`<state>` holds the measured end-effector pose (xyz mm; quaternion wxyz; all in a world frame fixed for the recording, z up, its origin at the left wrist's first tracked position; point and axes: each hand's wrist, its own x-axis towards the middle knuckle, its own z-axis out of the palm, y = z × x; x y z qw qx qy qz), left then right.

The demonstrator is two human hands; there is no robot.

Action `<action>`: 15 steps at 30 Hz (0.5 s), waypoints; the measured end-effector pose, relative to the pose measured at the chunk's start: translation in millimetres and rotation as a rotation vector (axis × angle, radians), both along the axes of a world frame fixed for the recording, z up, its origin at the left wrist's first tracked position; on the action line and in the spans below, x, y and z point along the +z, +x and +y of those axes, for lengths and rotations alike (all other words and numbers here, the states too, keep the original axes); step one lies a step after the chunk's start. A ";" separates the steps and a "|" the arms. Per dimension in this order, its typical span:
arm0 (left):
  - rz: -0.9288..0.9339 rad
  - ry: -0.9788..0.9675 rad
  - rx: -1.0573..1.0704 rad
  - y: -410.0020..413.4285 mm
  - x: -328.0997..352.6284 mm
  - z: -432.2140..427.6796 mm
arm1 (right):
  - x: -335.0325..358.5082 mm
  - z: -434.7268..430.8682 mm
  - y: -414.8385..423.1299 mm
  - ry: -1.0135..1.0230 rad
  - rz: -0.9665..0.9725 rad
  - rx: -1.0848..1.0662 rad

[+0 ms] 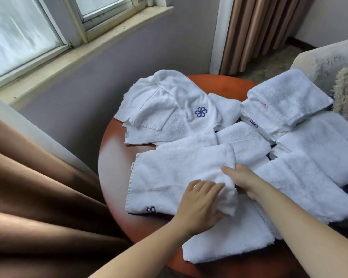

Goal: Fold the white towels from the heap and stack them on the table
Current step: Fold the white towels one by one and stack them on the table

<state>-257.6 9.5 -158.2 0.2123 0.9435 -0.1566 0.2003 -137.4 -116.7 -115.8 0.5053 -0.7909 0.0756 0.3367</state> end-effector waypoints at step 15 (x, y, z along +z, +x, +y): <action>-0.137 -0.009 0.071 8.7 1.2 -0.5 | -2.6 1.1 -15.0 0.143 0.147 -0.063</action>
